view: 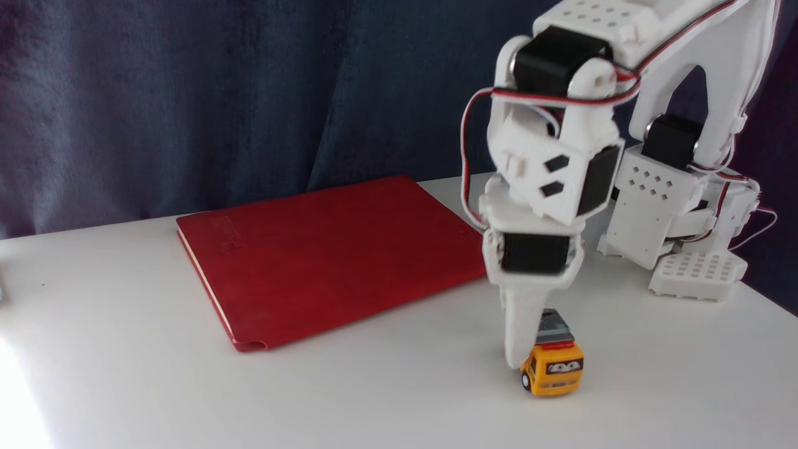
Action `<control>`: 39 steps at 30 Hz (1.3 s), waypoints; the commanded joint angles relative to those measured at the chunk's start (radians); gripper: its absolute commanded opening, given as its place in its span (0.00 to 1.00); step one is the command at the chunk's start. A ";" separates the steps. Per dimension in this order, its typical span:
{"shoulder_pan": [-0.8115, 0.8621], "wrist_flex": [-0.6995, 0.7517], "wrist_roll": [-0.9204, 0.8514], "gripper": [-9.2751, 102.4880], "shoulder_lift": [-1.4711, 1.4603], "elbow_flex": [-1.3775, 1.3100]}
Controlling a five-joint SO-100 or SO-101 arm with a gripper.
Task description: Grasp a toy truck onto the red notebook.
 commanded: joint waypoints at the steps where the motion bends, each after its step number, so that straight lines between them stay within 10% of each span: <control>1: -0.035 0.032 -0.035 0.27 0.086 0.008; 10: -0.178 0.094 -0.130 0.26 0.227 0.075; 39: 0.118 -0.158 0.571 0.30 0.724 0.446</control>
